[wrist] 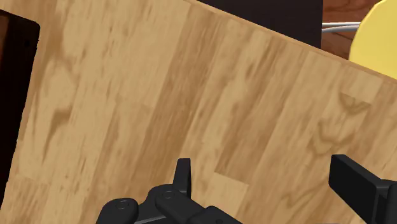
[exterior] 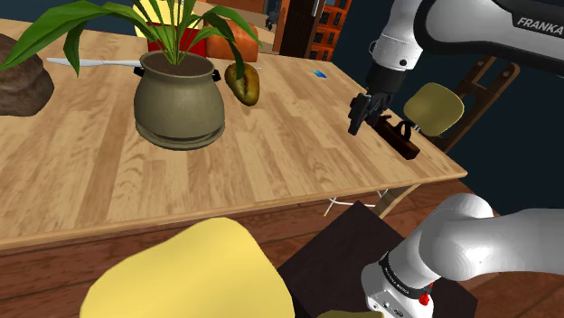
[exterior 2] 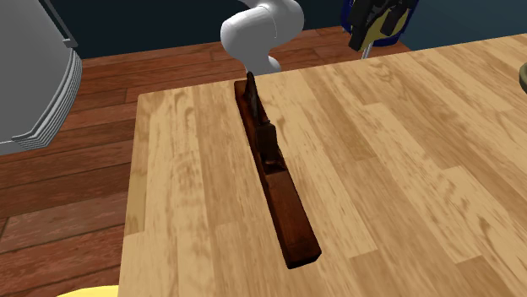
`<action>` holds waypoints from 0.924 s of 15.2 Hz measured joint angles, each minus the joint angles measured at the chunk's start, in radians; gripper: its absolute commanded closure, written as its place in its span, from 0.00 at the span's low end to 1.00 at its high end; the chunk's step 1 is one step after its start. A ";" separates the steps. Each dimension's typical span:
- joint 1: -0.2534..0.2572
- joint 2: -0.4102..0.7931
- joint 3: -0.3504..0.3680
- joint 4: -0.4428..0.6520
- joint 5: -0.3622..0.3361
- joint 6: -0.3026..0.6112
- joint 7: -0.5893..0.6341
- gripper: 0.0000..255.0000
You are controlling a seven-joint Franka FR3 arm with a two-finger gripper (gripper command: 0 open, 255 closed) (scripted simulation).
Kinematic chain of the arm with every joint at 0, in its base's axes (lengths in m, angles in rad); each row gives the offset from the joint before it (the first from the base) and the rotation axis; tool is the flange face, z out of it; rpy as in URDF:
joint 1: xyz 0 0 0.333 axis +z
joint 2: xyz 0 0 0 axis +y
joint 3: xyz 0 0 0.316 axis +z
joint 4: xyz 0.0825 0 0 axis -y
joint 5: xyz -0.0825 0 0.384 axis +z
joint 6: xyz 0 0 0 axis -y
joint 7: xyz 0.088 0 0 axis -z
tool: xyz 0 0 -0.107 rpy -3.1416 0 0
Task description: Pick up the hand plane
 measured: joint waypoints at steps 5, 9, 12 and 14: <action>-0.039 0.045 -0.039 0.018 -0.042 0.020 -0.012 0.00; -0.091 0.104 -0.096 0.054 -0.097 0.037 -0.034 0.00; -0.130 0.158 -0.142 0.087 -0.138 0.056 -0.053 0.00; -0.155 0.194 -0.174 0.116 -0.164 0.064 -0.068 0.00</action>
